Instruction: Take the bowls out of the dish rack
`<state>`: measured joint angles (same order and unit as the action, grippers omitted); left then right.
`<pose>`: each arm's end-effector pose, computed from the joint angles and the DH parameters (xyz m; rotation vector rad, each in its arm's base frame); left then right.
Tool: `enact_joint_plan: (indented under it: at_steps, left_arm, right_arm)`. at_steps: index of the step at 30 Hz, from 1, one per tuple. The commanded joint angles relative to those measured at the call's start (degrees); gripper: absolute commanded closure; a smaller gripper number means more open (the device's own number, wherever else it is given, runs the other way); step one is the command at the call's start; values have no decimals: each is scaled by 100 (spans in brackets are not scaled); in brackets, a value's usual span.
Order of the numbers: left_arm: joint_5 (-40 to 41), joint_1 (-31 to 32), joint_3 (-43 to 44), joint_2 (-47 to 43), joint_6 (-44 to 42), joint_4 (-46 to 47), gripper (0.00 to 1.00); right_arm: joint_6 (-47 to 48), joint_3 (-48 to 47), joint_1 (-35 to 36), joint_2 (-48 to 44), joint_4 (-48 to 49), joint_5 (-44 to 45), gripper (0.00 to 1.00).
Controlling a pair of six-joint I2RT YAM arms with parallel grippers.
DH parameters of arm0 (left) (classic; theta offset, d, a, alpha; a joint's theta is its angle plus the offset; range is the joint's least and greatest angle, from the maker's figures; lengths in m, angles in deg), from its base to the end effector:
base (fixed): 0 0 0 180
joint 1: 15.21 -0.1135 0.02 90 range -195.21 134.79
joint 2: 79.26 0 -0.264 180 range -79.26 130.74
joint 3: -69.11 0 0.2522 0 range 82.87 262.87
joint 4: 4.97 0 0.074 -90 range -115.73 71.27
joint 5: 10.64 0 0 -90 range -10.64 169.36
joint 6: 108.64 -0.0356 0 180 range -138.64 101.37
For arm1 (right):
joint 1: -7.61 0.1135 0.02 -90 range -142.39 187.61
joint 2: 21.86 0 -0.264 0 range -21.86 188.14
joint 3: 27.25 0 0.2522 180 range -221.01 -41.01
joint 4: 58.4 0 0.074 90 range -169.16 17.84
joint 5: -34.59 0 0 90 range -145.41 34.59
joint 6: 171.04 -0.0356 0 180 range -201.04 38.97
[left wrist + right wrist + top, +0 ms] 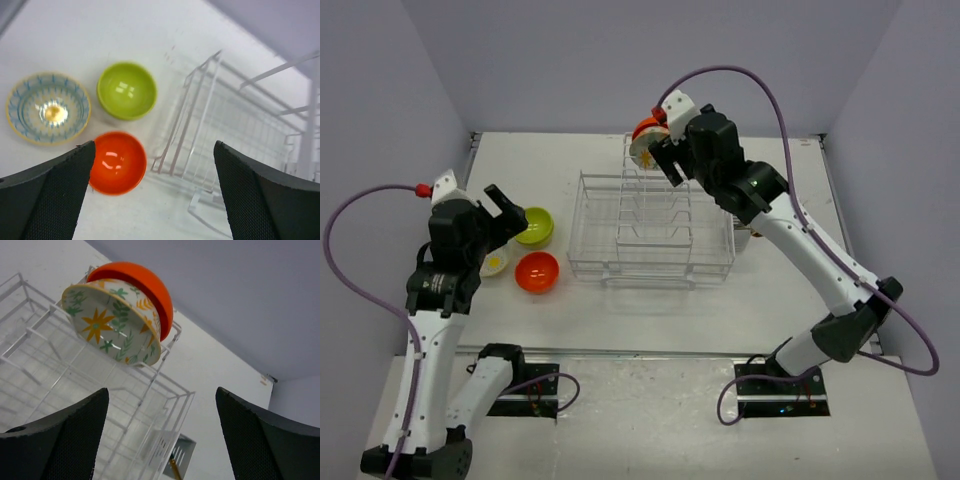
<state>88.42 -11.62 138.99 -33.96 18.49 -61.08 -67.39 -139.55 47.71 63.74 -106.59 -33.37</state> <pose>0.1567 -0.0042 0.3490 -0.7023 2.0045 -0.2556 0.2569 0.1989 0.4508 -0.6345 1.8098 -0.0642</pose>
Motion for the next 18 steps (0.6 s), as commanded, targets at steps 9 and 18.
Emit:
enact_joint_plan:
  at_steps: [9, 18]
  left_arm:
    - [-202, 36, 524, -285, -1620, -222, 0]
    - [-221, 36, 268, -188, -1629, -1, 0]
  right_arm:
    - [2176, -1264, -11, 1766, 1315, 1232, 63]
    - [2274, -816, -11, 1969, 1861, 1302, 93]
